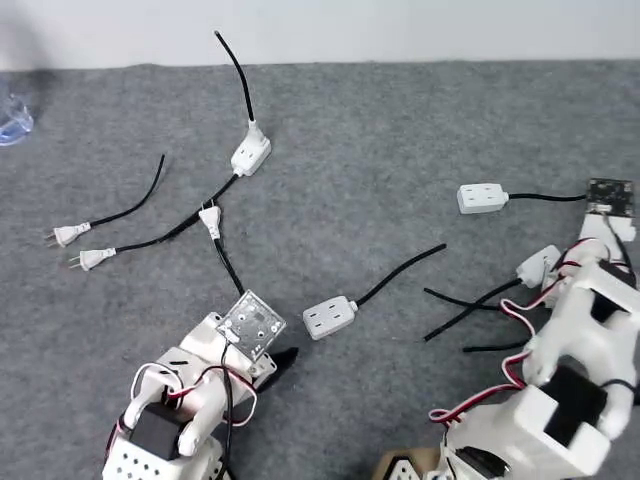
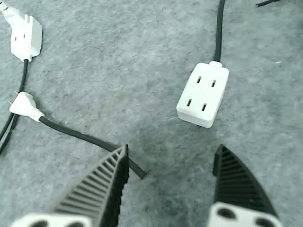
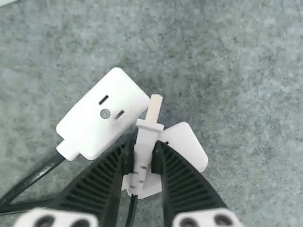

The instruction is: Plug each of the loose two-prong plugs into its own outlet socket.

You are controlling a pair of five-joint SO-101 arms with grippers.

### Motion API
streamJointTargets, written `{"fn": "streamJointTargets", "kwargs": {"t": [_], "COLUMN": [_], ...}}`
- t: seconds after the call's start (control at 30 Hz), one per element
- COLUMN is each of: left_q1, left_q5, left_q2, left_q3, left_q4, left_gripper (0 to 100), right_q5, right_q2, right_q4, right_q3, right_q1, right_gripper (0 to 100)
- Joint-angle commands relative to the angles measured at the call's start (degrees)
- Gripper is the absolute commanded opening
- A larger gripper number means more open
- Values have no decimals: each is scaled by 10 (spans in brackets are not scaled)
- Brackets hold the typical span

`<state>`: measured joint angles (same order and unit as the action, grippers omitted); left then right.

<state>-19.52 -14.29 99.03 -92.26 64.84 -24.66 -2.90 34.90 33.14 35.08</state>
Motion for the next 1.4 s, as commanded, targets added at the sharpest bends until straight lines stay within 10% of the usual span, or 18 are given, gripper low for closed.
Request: {"fn": "streamJointTargets", "kwargs": {"t": [0.0,0.77,1.1,1.37], "left_q1": [-6,-58,4,-98], "left_q5": [-7,-98,-137,-70], "left_q2": [3,4,3,3], "left_q3": [3,-26,-44,-37], "left_q4": [7,-34,-91,-91], "left_gripper": [269,268,268,268], "right_q5": [-4,65,69,80], "right_q2": [-1,233,282,299], "right_q4": [18,599,670,671], "right_q3": [-3,-301,-303,-304], "right_q1": [-17,-313,-443,-501], "right_gripper": [9,9,9,9]}}
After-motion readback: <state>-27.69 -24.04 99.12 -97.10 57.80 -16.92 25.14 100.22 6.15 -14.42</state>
